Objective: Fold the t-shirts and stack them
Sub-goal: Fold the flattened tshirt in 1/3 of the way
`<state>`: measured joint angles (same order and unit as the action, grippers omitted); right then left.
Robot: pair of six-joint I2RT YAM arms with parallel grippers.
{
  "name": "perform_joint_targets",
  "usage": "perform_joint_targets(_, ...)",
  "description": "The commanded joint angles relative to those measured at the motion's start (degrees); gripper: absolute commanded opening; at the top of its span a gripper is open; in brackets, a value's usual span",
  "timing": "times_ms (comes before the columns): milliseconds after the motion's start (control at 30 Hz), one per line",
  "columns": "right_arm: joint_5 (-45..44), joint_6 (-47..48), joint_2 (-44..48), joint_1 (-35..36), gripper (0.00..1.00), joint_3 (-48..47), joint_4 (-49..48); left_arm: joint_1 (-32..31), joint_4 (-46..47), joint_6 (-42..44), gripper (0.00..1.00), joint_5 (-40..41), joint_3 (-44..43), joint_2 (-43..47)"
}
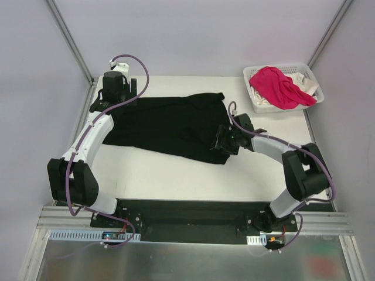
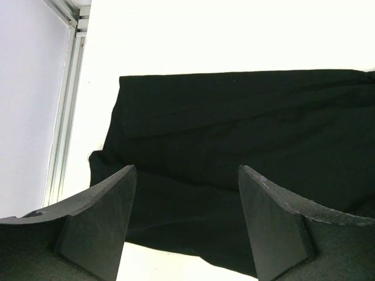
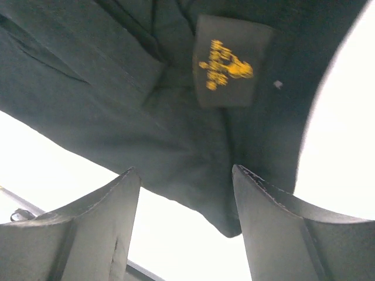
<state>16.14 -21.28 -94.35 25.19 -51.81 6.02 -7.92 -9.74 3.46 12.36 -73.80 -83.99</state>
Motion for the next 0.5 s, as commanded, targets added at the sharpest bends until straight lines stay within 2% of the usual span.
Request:
perform_joint_targets(0,-4.9,1.9,6.3,-1.3,0.67,2.0,4.3,-0.3,1.1,-1.3,0.70,-0.8,-0.8,1.1)
perform_joint_targets(233,-4.7,2.7,7.4,-1.5,0.67,0.9,7.1,-0.3,0.9,-1.5,0.70,-2.2,-0.5,1.5)
perform_joint_targets(467,-1.9,0.1,2.7,-0.1,0.66,-1.5,4.1,-0.3,-2.9,-2.6,0.70,-3.3,-3.5,-1.3)
